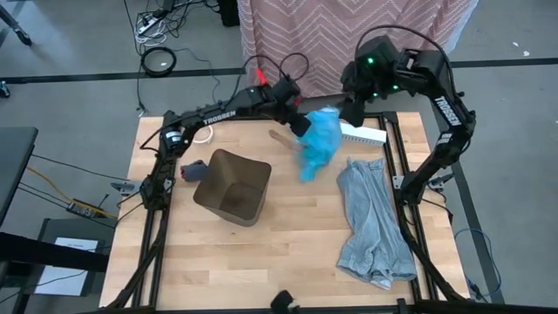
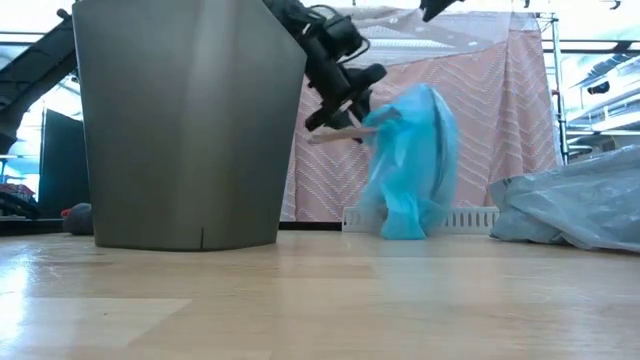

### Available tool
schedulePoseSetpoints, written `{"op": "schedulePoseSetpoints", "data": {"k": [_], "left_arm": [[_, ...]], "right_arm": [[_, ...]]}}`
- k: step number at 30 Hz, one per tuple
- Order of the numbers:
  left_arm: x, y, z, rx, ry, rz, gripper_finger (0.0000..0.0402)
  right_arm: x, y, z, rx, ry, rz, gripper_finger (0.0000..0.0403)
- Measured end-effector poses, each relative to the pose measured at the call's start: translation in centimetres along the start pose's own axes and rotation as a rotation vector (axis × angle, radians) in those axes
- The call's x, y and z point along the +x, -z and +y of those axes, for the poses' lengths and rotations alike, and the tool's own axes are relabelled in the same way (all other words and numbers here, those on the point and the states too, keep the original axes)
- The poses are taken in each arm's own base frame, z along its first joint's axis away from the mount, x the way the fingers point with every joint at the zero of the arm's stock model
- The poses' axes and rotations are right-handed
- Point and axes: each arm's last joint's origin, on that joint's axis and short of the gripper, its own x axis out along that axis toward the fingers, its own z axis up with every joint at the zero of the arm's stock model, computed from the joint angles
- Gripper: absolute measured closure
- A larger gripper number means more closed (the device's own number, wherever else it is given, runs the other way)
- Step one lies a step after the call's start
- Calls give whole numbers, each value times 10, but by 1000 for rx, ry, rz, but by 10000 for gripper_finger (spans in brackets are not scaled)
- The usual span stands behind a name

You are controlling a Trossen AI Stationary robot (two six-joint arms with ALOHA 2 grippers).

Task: Place trash/remove bag and relplace
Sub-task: Put the gray trash bag into the black trash bin

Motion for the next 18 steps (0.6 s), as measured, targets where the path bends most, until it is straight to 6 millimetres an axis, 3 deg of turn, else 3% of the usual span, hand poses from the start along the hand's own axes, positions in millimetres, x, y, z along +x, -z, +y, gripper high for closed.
{"op": "schedulePoseSetpoints", "data": {"k": [4,6,9,13,18], "left_arm": [[-3,1,22,-74,78,96,231],[-4,0,31,-92,85,115,231],[-21,-5,38,-95,157,110,231],[-62,-16,39,-68,221,33,231],[-108,-23,38,-26,289,-43,231]], "right_arm": [[2,3,16,94,-163,19,189],[10,7,27,101,-148,67,192],[31,22,40,132,-2,181,196],[51,62,51,211,93,331,201],[72,128,81,366,-23,556,202]]}}
